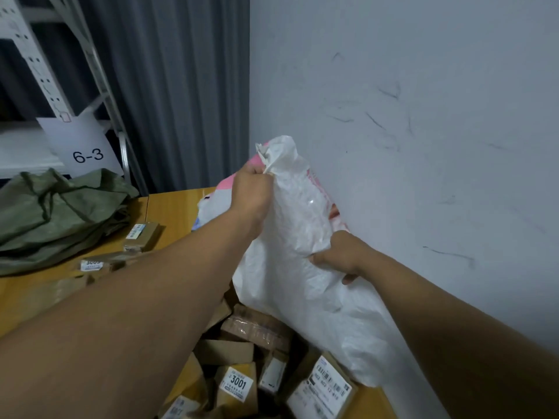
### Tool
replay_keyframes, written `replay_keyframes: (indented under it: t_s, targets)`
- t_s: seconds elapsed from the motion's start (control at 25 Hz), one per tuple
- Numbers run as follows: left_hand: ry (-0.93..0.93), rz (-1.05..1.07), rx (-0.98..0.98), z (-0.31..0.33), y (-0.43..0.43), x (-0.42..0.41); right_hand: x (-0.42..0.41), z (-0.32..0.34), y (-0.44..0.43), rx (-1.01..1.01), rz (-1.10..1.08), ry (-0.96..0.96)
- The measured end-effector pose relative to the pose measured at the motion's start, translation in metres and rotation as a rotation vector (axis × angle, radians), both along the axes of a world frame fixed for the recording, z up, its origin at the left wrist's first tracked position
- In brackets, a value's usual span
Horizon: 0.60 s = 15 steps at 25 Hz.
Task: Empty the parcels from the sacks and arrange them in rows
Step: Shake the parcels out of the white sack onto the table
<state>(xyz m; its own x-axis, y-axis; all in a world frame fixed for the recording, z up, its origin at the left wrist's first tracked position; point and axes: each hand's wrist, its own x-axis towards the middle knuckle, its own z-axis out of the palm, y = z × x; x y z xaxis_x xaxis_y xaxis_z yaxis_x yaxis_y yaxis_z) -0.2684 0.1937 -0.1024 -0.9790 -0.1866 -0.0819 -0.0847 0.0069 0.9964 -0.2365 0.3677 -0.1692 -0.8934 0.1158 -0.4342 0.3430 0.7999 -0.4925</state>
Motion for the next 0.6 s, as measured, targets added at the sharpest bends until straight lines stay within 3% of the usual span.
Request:
replay_keyframes:
  t_s: [0.24, 0.44, 0.52, 0.6]
  targets:
    - [0.046, -0.073, 0.014, -0.002, -0.008, 0.064, 0.048, 0.004, -0.024, -0.189, -0.117, -0.041]
    - [0.092, -0.192, -0.054, -0.008, -0.010, 0.101, 0.073, 0.036, -0.046, -0.293, -0.096, 0.344]
    - [0.081, -0.241, -0.076, -0.013, -0.006, 0.113, 0.084, 0.042, -0.057, -0.256, 0.020, 0.459]
    - [0.068, -0.307, -0.124, -0.017, -0.001, 0.121, 0.089, 0.031, -0.059, -0.198, -0.022, 0.502]
